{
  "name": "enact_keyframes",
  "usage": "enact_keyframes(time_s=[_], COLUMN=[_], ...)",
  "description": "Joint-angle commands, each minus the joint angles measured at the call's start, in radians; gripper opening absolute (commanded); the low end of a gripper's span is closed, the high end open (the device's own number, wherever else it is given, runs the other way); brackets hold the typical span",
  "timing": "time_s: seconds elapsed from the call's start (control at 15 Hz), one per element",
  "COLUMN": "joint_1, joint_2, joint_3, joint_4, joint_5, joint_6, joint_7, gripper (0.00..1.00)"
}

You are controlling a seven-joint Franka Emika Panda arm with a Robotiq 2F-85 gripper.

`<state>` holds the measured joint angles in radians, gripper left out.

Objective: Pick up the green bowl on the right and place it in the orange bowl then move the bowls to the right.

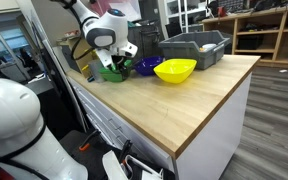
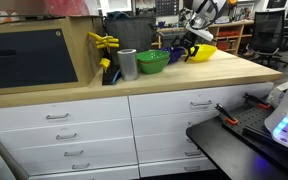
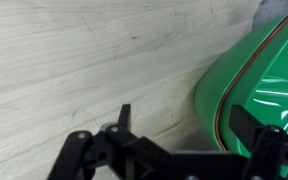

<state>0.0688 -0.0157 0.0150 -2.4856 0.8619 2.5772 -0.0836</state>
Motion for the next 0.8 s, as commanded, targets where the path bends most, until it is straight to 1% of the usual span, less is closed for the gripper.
enact_keyframes(time_s=[0.0, 0.47, 0.6, 0.73], joint_1=[-0.013, -0.014, -0.009, -0.004], joint_2=[-0.013, -0.069, -0.071, -0.048], joint_3=[0.005, 0.005, 0.007, 0.011], joint_4=[0.003, 0.032, 0.032, 0.023], joint_5=[0.01, 0.015, 0.025, 0.039], joint_6=[-0.019, -0.084, -0.081, -0.051], joint_7=[-0.034, 0.004, -0.004, -0.029], gripper=[1.0, 1.0, 1.0, 1.0])
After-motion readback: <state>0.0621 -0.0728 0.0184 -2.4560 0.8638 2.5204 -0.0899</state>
